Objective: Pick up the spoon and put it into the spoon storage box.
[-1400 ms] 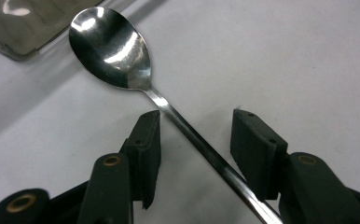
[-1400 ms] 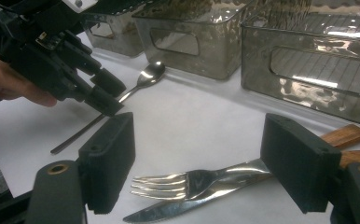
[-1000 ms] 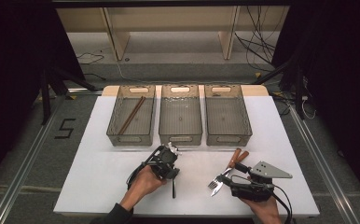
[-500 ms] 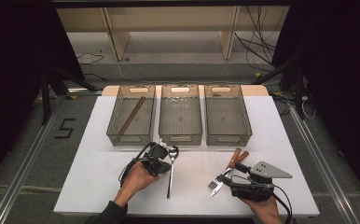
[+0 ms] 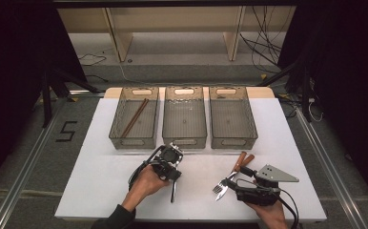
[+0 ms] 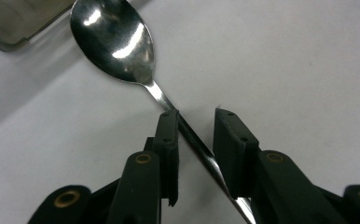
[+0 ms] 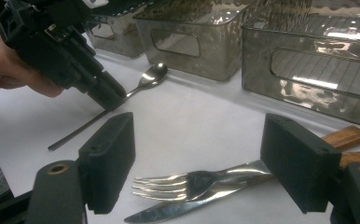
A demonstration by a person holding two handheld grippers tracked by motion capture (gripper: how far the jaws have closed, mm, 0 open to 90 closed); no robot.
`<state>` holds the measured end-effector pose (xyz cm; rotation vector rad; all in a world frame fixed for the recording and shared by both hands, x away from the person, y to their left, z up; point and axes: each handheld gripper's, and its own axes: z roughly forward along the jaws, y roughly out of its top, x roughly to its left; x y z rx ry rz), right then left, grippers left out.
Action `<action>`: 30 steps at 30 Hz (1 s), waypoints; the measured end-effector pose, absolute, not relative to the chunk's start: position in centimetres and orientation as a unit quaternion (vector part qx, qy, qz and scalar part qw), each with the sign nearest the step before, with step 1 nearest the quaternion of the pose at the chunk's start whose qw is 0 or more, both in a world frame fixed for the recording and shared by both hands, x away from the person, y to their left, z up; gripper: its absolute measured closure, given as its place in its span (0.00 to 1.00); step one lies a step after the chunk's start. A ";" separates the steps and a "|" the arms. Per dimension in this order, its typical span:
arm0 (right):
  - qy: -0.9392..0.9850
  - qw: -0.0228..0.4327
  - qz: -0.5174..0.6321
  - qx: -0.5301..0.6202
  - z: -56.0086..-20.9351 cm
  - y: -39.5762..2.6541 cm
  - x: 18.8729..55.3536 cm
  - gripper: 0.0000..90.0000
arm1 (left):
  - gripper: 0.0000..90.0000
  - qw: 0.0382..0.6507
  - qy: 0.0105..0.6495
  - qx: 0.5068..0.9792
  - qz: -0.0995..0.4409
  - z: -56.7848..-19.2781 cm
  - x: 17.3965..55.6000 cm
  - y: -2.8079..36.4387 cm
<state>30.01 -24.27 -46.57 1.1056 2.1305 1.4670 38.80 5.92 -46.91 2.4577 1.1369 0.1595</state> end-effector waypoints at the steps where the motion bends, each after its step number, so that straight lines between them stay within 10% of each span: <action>1: 0.747 0.163 0.514 0.388 -46.6 -24.3 30.0 0.30 | 0.77 0.205 0.408 0.888 0.061 -46.9 38.8 5.7; 30: 0.746 0.165 0.517 0.387 -46.4 -24.3 29.9 0.30 | 0.87 0.166 0.408 0.895 0.068 -46.4 39.2 5.3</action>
